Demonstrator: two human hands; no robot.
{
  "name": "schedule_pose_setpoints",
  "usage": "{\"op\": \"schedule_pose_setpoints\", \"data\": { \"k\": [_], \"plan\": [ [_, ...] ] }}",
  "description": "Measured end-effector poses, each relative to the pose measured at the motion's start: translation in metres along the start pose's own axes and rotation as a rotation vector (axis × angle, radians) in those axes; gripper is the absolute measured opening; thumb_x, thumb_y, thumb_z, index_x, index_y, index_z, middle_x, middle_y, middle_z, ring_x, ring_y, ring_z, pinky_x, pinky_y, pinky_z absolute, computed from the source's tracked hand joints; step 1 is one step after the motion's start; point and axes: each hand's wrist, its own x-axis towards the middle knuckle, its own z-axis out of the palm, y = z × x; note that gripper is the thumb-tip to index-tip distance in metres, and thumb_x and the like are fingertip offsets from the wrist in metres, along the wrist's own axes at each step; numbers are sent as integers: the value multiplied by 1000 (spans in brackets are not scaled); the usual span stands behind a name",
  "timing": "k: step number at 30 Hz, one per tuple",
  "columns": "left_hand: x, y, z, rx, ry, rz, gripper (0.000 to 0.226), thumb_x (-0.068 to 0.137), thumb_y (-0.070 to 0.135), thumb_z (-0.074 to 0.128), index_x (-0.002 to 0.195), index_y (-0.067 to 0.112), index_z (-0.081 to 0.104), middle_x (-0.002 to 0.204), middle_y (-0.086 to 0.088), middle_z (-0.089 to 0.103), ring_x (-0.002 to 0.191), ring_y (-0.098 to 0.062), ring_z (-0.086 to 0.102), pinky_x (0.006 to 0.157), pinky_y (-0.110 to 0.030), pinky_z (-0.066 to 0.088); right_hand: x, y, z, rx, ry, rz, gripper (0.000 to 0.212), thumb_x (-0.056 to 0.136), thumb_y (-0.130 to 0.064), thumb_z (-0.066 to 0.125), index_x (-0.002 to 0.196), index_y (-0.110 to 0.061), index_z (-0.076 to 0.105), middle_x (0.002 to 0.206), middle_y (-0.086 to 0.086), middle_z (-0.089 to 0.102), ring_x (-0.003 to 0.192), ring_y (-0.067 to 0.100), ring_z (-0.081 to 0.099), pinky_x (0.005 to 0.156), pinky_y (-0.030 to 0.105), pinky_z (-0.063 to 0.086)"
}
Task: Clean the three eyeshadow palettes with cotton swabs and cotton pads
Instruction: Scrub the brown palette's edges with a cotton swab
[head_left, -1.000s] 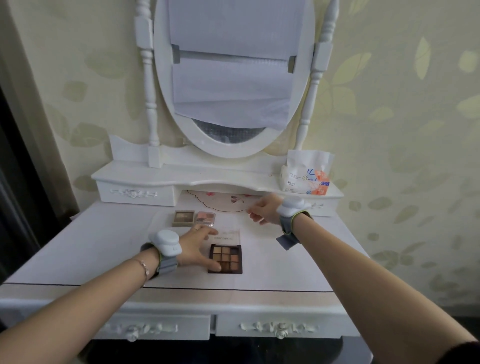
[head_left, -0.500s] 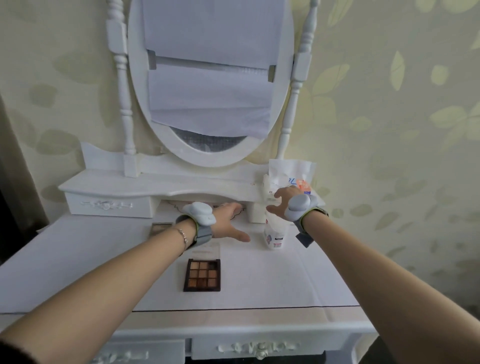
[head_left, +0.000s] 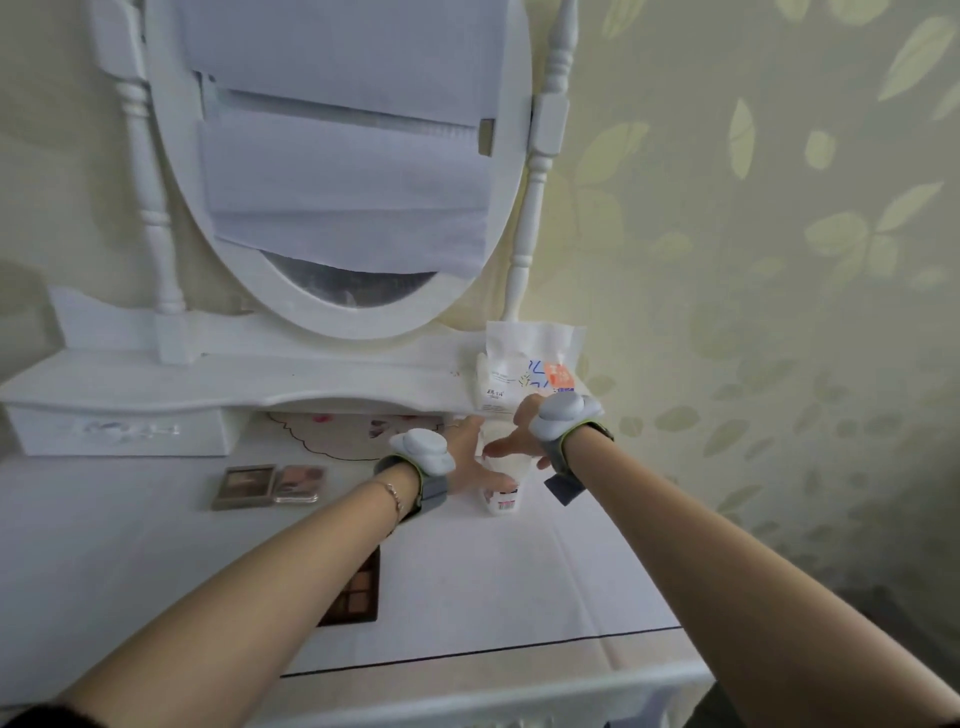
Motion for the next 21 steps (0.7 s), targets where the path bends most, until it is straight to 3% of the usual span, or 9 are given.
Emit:
{"op": "schedule_pose_setpoints", "data": {
  "k": [3, 7, 11, 16, 18, 21],
  "plan": [
    [7, -1, 3, -22, -3, 7, 84, 73, 37, 76, 138, 13, 30, 138, -8, 40, 127, -23, 40, 105, -39, 35, 6, -3, 3, -39, -10, 6, 67, 83, -61, 53, 132, -16, 42, 137, 2, 50, 128, 19, 48, 86, 25, 40],
    [9, 1, 6, -30, -29, 31, 78, 82, 26, 69, 141, 7, 22, 135, -9, 43, 125, -23, 42, 99, -24, 33, 9, -3, 6, 0, -28, 21, 55, 84, -57, 54, 121, -17, 49, 121, 2, 62, 115, 18, 58, 93, 27, 36],
    [8, -2, 8, -83, -43, 19, 84, 74, 33, 75, 137, 6, 25, 115, -4, 52, 116, -24, 50, 99, -32, 39, 11, -6, 4, 8, -5, -11, 48, 86, -46, 55, 123, -17, 49, 121, 3, 61, 115, 21, 57, 92, 27, 38],
    [10, -4, 10, -70, -34, -7, 91, 75, 32, 74, 142, 6, 18, 131, -9, 49, 120, -28, 48, 99, -32, 39, 10, -4, 5, 195, -102, -76, 19, 93, -24, 52, 107, -21, 40, 122, 11, 51, 120, 31, 50, 99, 35, 44],
    [10, -3, 9, -69, -40, -4, 95, 70, 34, 77, 141, 6, 20, 131, -8, 48, 121, -27, 47, 99, -30, 37, 9, -4, 3, 301, -99, -55, 20, 92, -18, 51, 110, -19, 43, 114, 14, 52, 118, 32, 52, 100, 37, 45],
    [11, -3, 8, -58, -41, 12, 93, 73, 32, 76, 141, 5, 19, 133, -8, 48, 122, -24, 47, 102, -32, 36, 20, 1, 4, 424, -81, 40, 34, 85, -22, 58, 115, -6, 53, 118, 17, 62, 107, 32, 62, 95, 40, 50]
  ]
}}
